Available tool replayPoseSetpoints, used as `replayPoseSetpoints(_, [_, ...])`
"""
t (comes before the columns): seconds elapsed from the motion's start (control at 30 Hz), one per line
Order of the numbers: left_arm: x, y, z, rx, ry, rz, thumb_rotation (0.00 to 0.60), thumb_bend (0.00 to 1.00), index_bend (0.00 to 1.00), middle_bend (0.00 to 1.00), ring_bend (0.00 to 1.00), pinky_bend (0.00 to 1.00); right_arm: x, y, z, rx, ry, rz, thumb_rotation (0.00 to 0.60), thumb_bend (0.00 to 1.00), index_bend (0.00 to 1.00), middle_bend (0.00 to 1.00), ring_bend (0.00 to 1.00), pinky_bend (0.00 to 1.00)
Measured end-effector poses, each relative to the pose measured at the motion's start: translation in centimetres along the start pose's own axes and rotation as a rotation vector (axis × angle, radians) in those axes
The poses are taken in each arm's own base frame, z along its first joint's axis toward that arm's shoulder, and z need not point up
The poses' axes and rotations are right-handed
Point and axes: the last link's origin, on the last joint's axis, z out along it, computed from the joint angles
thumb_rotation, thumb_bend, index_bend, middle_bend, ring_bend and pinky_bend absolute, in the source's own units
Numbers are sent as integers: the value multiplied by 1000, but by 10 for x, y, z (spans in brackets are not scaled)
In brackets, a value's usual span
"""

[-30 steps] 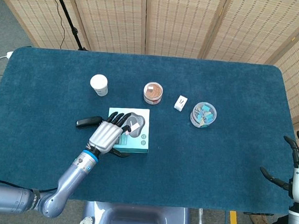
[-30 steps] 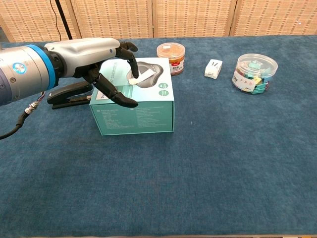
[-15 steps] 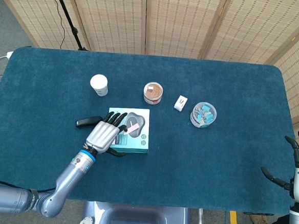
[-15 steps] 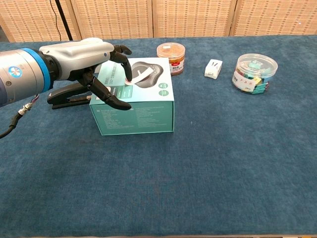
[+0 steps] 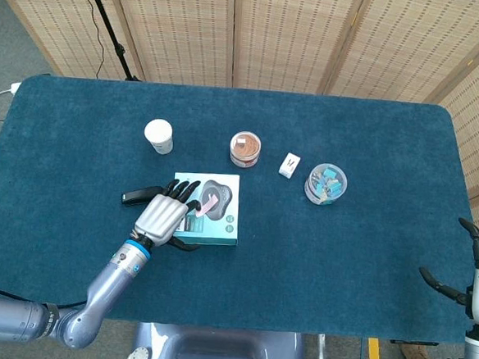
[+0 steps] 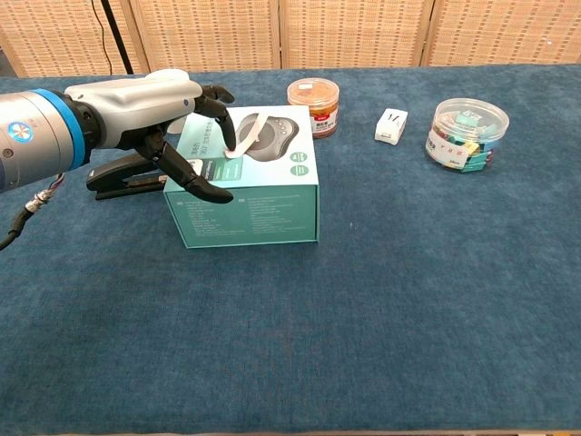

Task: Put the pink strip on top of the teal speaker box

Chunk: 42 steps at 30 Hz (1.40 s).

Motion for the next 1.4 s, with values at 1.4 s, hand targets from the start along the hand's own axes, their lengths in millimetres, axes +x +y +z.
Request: replayPoseSetpoints(1.4, [2,-3,-10,-24,-5,19,350,0,341,0,0,0,1,0,0,-13,4,10,600,0,151,0,0,0])
